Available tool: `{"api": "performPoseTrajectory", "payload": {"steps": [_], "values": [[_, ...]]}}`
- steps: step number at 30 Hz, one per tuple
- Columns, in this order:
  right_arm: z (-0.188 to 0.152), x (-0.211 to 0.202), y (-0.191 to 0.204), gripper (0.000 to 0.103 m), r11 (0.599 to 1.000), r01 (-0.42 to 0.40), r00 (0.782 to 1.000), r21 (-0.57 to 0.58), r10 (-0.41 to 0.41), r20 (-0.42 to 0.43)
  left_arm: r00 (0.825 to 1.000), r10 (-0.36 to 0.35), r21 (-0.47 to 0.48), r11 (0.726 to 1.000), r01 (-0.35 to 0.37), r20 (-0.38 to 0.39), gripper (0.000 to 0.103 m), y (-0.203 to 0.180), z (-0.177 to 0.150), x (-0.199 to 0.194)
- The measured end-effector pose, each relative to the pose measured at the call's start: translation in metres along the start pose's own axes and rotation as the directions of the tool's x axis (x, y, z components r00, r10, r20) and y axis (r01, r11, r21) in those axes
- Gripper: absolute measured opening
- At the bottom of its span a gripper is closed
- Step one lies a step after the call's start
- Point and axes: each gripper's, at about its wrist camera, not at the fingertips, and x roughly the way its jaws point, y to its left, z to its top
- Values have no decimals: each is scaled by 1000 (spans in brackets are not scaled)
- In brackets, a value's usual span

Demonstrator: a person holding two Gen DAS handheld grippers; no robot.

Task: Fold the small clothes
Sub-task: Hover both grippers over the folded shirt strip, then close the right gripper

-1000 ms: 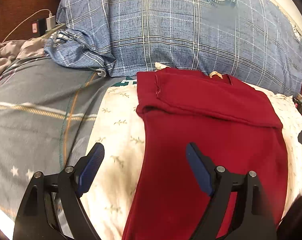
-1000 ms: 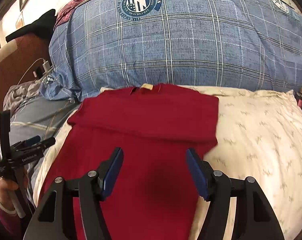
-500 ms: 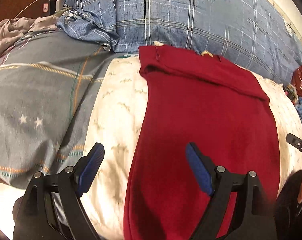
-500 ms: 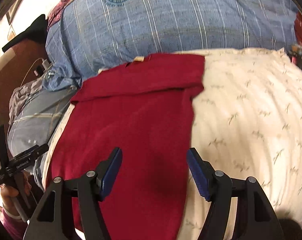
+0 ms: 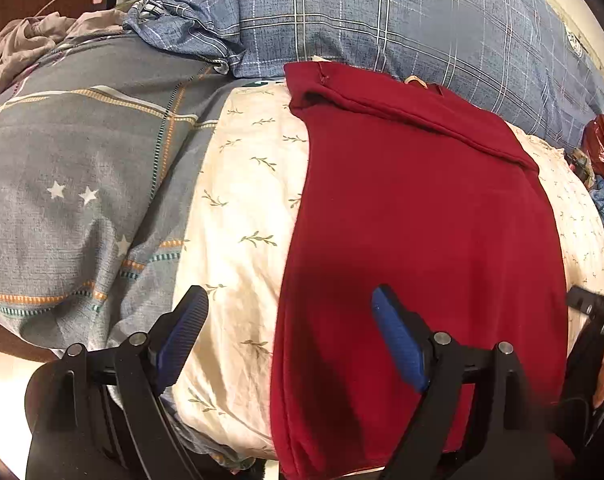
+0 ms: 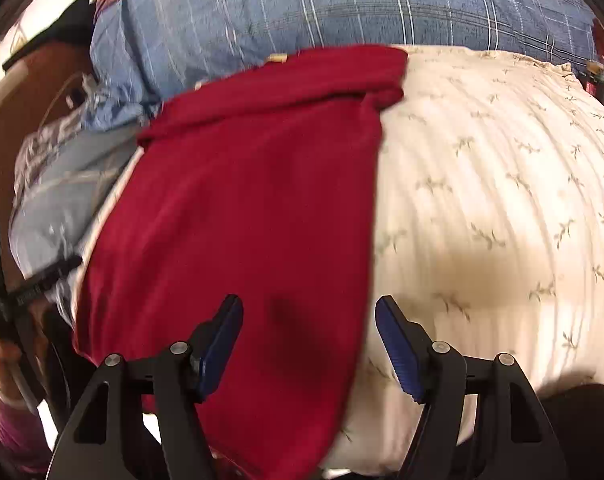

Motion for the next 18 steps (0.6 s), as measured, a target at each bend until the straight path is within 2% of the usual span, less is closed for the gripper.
{"api": "performPoseTrajectory", "payload": {"steps": [4,9,12,14,16,17,18], "values": [[-15,6,-9,75,1000,12,999,1,-12,-33,1000,-1,35,999,1,-21,86,-14,-1,12],[-22,2,-12,75,1000,-6,1000,10,7,-21,998,1,89,996,5,-69,86,-26,-5,24],[-21,1,-15,77,999,-41,999,-4,41,-18,995,-15,62,998,21,-98,86,-22,-6,31],[-21,4,-13,73,998,-54,998,-8,55,11,993,-25,42,999,30,-113,86,-19,-6,34],[-20,9,-4,60,999,-21,999,-28,23,49,994,-21,45,999,26,-111,86,-20,-6,33],[-20,10,2,36,998,13,998,-59,-9,64,994,-21,49,998,26,-112,86,-21,-5,34],[-20,10,9,19,994,48,996,-103,-40,81,993,-24,48,998,30,-116,86,-21,-4,34]]}}
